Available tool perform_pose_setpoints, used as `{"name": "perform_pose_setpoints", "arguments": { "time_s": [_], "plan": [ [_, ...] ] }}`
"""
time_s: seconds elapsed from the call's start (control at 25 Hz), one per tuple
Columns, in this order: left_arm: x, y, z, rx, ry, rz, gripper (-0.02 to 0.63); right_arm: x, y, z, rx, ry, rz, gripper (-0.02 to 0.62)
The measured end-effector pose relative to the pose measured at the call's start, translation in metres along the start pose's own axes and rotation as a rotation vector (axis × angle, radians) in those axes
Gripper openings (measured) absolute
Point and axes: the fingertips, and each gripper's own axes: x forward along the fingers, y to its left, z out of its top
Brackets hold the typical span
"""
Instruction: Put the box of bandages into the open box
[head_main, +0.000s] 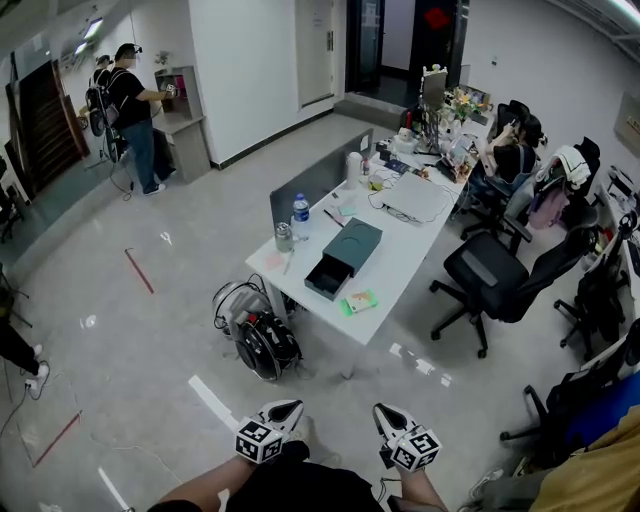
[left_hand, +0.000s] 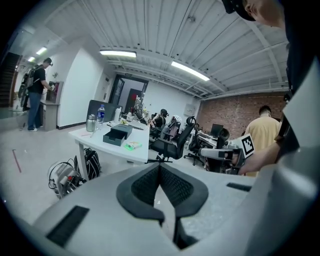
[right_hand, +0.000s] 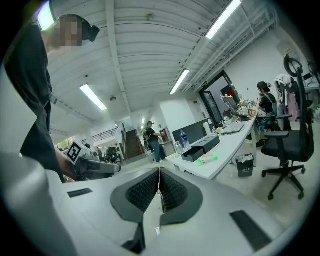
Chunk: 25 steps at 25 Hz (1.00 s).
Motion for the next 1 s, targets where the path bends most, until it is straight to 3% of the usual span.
{"name": "perform_pose_setpoints", "arguments": {
  "time_s": [0.16,0.48,0.72,1.0],
  "plan": [
    [0.014,0.003,0.0,-0.001,0.016,-0.009,0.008,0.007,-0.009,0.001,0.01,0.004,-0.004,0.028],
    [0.07,0.019,0.028,0.038,0.023,-0.107,0.008,0.029,-0.038,0.021,-0.005,0.002,-0.055,0.028],
    [0.107,0.047,0.063,0.06,0.013,-0.176,0.008,0.058,-0.062,0.043,-0.015,-0.011,-0.127,0.028],
    [0.116,0.1,0.079,0.063,0.019,-0.201,0.008,0.108,-0.062,0.053,-0.018,-0.007,-0.158,0.028]
  ]
}}
